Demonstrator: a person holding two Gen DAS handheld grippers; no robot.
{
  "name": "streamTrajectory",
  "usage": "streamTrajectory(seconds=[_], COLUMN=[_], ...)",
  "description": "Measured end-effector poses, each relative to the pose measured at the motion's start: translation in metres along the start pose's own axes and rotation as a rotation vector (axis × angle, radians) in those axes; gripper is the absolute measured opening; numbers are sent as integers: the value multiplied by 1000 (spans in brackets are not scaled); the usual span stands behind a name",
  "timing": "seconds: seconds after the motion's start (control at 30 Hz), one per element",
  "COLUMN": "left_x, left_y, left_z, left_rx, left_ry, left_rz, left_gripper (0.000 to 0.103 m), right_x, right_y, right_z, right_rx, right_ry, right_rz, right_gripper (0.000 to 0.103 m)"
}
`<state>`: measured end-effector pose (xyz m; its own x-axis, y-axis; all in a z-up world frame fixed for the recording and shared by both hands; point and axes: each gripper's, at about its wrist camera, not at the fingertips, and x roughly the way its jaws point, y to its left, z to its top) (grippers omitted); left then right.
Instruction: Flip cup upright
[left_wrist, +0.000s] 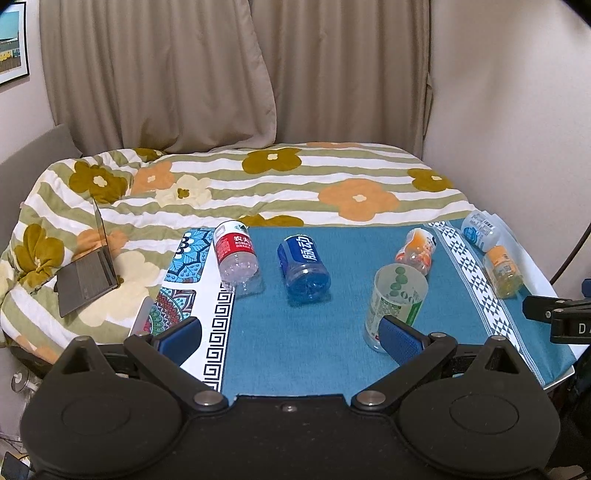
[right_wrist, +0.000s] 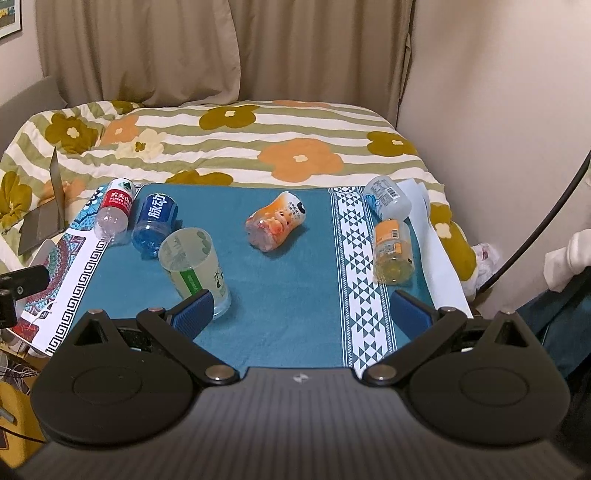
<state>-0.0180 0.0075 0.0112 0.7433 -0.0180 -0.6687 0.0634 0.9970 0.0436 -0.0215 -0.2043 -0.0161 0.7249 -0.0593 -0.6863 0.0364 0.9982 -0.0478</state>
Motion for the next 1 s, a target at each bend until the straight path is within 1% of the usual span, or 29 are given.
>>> streamTrajectory(seconds=[0.4, 0.6, 1.0], left_x=[-1, -3, -5], left_y=[-3, -7, -7], left_z=[-1, -1, 1], left_rx=[4, 27, 14], left_ry=[-10, -33, -37], left_rz=[-1, 22, 6], left_gripper=[103, 103, 103], right_x=[-1, -1, -2], right_y=[-1, -1, -3], right_z=[0, 0, -1], right_rx=[-1, -1, 1], right_ry=[-3, -2, -2], right_rz=[-1, 0, 1], right_gripper=[103, 103, 103])
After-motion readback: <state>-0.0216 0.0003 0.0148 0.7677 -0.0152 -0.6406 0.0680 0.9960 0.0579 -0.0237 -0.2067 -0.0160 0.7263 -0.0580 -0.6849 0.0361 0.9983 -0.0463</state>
